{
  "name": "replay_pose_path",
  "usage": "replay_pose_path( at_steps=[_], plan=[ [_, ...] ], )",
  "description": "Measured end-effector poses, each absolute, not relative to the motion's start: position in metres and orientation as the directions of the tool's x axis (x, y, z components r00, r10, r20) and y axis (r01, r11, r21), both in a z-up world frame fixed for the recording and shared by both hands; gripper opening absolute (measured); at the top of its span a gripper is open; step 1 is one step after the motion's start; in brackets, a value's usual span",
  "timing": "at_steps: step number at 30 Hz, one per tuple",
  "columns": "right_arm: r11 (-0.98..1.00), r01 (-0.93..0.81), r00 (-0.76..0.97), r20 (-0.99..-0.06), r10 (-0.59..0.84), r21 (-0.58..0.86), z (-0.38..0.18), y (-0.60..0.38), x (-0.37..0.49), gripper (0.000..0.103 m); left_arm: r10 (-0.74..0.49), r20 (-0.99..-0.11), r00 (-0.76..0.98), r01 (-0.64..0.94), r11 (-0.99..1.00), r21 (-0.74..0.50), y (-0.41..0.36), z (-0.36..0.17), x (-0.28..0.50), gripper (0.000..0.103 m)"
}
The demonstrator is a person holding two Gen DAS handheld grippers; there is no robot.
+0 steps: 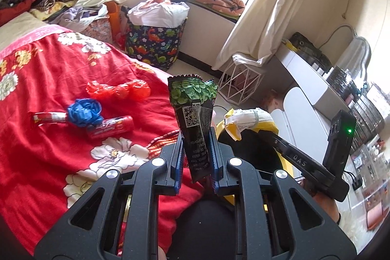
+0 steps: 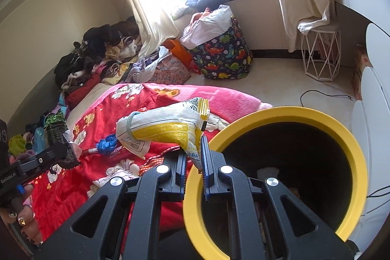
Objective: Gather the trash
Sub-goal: 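Carry the chip bag with the right tool while the left tool carries the snack pack over the bin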
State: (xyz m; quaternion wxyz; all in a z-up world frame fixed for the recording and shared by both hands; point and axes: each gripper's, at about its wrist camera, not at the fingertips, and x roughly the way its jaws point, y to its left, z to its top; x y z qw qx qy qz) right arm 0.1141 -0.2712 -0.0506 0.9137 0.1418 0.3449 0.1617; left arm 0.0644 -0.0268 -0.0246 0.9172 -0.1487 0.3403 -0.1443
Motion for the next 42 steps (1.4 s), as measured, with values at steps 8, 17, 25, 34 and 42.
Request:
replay_pose_path(
  at_steps=[8,17,25,34,42],
  plan=[
    [0.914,-0.17,0.725,-0.581,0.37,0.37,-0.049,-0.286,0.11,0.01,-0.382,-0.581,0.719,0.196,0.913,-0.358,-0.041,-0.023,0.067,0.012],
    [0.918,-0.133,0.74,-0.579,0.342,0.373,-0.047,-0.303,0.107,0.01,-0.398,-0.583,0.709,0.229,0.911,-0.344,-0.056,-0.024,0.069,0.012],
    [0.921,-0.081,0.753,-0.582,0.307,0.381,-0.05,-0.322,0.104,0.01,-0.42,-0.59,0.69,0.265,0.904,-0.334,-0.075,-0.026,0.073,0.012],
    [0.928,-0.023,0.768,-0.587,0.254,0.371,-0.055,-0.342,0.102,0.01,-0.438,-0.603,0.667,0.302,0.898,-0.319,-0.094,-0.029,0.075,0.012],
    [0.936,0.032,0.768,-0.608,0.202,0.351,-0.064,-0.36,0.102,0.01,-0.454,-0.623,0.637,0.336,0.891,-0.305,-0.113,-0.039,0.08,0.012]
  ],
)
